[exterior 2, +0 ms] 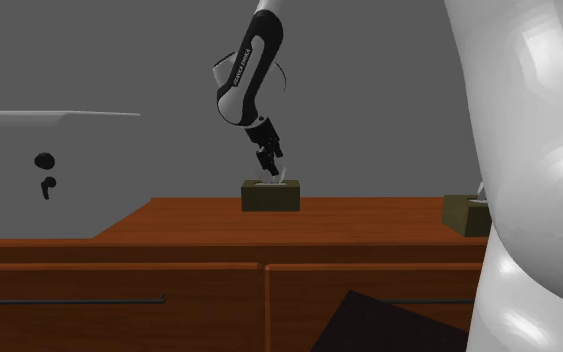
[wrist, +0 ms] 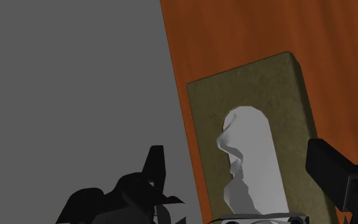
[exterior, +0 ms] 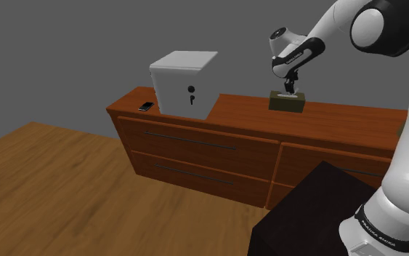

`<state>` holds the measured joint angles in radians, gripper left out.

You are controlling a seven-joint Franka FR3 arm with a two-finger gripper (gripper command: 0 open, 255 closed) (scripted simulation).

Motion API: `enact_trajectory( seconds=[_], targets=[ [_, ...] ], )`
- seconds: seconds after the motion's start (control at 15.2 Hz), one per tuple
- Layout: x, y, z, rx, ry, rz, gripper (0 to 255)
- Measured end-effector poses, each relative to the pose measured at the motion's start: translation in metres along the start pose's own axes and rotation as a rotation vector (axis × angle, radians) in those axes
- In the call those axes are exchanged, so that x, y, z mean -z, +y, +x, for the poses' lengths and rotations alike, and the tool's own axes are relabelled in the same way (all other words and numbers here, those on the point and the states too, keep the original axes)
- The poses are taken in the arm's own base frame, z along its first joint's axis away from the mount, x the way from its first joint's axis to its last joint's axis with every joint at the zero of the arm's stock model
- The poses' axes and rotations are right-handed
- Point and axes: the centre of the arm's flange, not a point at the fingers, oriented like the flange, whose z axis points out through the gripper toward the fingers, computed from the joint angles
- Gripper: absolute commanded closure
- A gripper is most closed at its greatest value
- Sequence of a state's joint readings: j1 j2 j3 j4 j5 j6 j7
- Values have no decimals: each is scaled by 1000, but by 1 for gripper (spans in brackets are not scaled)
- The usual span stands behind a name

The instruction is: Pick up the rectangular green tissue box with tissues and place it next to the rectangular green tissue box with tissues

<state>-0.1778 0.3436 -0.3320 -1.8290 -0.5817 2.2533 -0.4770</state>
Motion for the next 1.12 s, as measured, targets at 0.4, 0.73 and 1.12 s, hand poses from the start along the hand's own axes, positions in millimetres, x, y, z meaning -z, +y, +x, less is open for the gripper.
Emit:
enact_trajectory(
  seconds=[0.4, 0.73, 1.12],
  targets=[
    [-24, 1, 1, 1, -1, -1, 0],
    [-24, 1, 1, 1, 0, -1, 255],
    [-24, 3, -2, -3, -1, -4, 255]
  ],
)
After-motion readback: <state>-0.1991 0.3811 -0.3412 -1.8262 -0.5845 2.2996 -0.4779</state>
